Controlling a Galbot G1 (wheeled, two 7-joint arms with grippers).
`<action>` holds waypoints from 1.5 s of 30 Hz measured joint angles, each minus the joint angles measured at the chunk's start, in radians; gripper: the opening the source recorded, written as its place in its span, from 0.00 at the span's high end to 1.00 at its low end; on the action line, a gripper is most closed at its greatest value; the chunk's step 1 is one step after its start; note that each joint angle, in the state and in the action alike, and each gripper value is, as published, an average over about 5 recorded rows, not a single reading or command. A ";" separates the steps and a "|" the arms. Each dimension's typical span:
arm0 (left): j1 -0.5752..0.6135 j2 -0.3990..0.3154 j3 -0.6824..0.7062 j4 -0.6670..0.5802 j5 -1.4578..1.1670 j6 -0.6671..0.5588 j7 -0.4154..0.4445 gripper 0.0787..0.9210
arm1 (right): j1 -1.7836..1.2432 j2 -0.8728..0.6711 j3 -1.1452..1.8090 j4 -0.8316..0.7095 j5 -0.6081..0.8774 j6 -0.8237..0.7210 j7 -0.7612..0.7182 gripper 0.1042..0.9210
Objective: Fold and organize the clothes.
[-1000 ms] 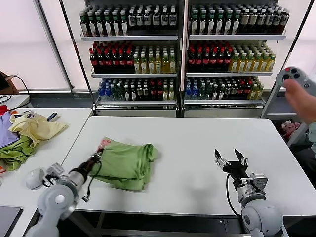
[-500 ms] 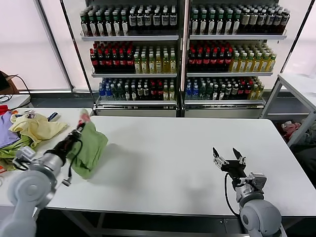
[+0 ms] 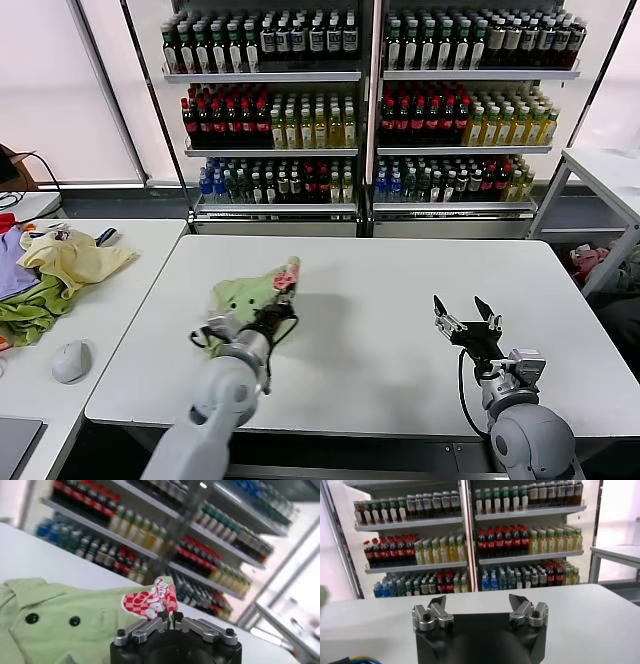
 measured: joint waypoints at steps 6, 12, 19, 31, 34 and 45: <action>-0.056 -0.089 0.110 0.096 0.143 -0.001 0.021 0.86 | 0.010 -0.003 0.003 0.002 0.000 -0.003 0.000 0.12; -0.069 -0.120 0.175 0.116 0.227 -0.016 0.071 0.63 | 0.026 0.002 -0.007 -0.009 -0.007 -0.009 0.007 0.12; -0.029 -0.099 0.179 0.038 0.234 -0.040 0.128 0.40 | 0.067 0.021 -0.073 -0.049 -0.032 -0.004 0.030 0.12; 0.139 0.025 0.010 -0.138 0.310 -0.126 0.152 0.12 | 0.237 0.130 -0.299 -0.262 -0.076 0.001 0.108 0.12; 0.189 0.043 -0.039 -0.170 0.324 -0.148 0.152 0.12 | 0.277 0.162 -0.346 -0.326 -0.077 0.001 0.122 0.12; 0.336 0.054 -0.120 -0.248 0.370 -0.191 0.152 0.12 | 0.340 0.213 -0.433 -0.485 -0.067 0.002 0.173 0.26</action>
